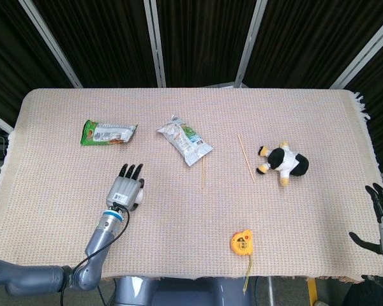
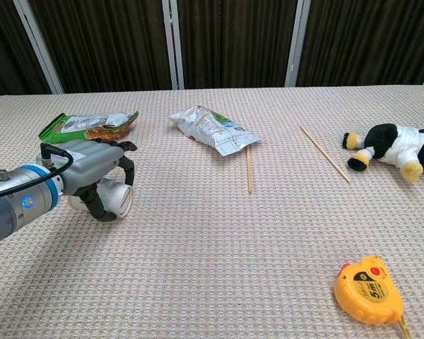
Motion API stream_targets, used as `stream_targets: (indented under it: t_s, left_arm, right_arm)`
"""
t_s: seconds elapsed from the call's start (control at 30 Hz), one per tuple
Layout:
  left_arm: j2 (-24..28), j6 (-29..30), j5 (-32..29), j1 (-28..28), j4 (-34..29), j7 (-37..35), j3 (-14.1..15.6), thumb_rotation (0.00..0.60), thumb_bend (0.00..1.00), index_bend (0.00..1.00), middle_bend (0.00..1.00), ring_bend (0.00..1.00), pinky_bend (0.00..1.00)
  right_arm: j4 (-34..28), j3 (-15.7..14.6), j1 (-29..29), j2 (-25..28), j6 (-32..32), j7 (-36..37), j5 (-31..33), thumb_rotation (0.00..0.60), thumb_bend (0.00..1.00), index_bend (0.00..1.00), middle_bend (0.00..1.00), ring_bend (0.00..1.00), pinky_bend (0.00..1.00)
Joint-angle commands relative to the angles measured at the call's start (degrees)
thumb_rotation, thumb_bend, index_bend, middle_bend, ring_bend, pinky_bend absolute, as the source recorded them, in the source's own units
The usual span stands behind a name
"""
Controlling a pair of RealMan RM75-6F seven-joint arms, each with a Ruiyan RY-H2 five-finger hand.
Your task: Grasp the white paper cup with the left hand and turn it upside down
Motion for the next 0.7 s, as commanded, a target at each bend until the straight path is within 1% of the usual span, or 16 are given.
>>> stream_targets:
  t_s: [0.03,0.17,0.3,0.33,0.4,0.5,0.7]
  left_arm:
    - [0.0,0.5,0.3,0.8,-0.6,-2.5,-0.8,0.6,0.16,0.48,0.0,0.0,0.0]
    - [1.1,-0.4,1.2,1.9,-3.2,-8.1,-2.1,0.6,0.16,0.48,0.0,0.0,0.0]
    - [1.2,-0.4,5.3,3.3,-3.8,-15.4,-2.9,0.6,0.16,0.48,0.0,0.0,0.0]
    - [1.0,-0.5,6.8,3.8,-3.8,-18.1,-3.0,0.6,0.16,0.48,0.0,0.0,0.0]
    - [0.4,-1.9,10.9,5.6,-4.2,-29.0,-3.6,0.6,0.16,0.48,0.0,0.0,0.0]
    - [0.2,-4.1,15.9,7.2,-2.7,-40.2,-3.1,0.6,0.16,0.48,0.0,0.0,0.0]
    - [-0.9,-4.8,22.0,8.2,2.1,-48.6,-1.6,0.6,0.16,0.48,0.0,0.0,0.0]
  right_arm:
    - [0.0,0.0,0.0,0.0,0.0,0.1,0.0,0.6,0.08,0.01,0.0,0.0,0.0]
    - [0.0,0.0,0.1,-0.2,-0.2,-0.3,0.1,0.6,0.08,0.01,0.0,0.0,0.0]
    - [-0.1,0.0,0.1,-0.2,-0.1,-0.5,0.1,0.6,0.08,0.01,0.0,0.0,0.0]
    - [-0.1,0.0,0.1,-0.2,-0.1,-0.6,0.1,0.6,0.08,0.01,0.0,0.0,0.0]
    - [-0.2,-0.1,0.1,-0.1,-0.3,-0.6,0.1,0.6,0.08,0.01,0.0,0.0,0.0]
    - [-0.3,-0.1,0.1,-0.1,-0.4,-0.7,0.1,0.6,0.08,0.01,0.0,0.0,0.0]
    - [-0.4,-0.1,0.1,0.0,-0.4,-0.9,0.2,0.6,0.08,0.01,0.0,0.0,0.0]
